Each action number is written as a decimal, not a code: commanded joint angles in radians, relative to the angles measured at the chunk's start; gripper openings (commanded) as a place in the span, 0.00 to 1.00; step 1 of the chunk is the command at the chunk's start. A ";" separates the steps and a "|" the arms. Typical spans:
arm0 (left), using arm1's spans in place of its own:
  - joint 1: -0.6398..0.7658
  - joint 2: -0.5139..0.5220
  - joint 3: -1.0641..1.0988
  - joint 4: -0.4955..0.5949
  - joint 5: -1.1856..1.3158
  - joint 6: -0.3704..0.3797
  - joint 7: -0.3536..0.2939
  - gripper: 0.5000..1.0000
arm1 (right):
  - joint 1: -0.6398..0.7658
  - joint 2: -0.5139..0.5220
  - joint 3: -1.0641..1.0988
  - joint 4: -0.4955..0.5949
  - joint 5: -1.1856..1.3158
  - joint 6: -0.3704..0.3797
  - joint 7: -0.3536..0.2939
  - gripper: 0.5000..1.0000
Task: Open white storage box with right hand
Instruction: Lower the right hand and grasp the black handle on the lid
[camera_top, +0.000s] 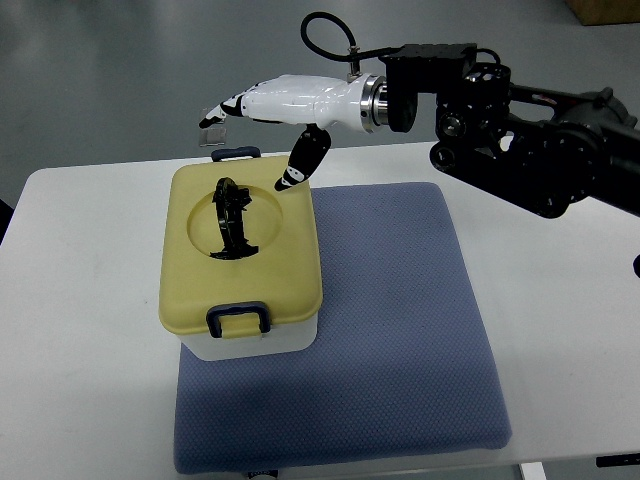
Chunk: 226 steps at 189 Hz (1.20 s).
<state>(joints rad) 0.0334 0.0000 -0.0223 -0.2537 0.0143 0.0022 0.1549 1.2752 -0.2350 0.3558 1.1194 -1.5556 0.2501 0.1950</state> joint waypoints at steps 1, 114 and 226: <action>0.000 0.000 0.001 0.001 0.001 -0.002 0.000 1.00 | -0.014 0.008 0.000 0.000 -0.017 -0.020 0.001 0.87; 0.000 0.000 0.001 0.005 -0.001 -0.002 0.002 1.00 | -0.076 0.063 0.002 -0.001 -0.018 -0.106 0.023 0.86; 0.000 0.000 0.001 0.007 0.001 -0.002 0.002 1.00 | -0.119 0.125 0.002 -0.016 -0.020 -0.201 0.023 0.62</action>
<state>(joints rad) 0.0337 0.0000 -0.0214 -0.2465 0.0144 -0.0001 0.1565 1.1619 -0.1254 0.3575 1.1075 -1.5744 0.0715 0.2179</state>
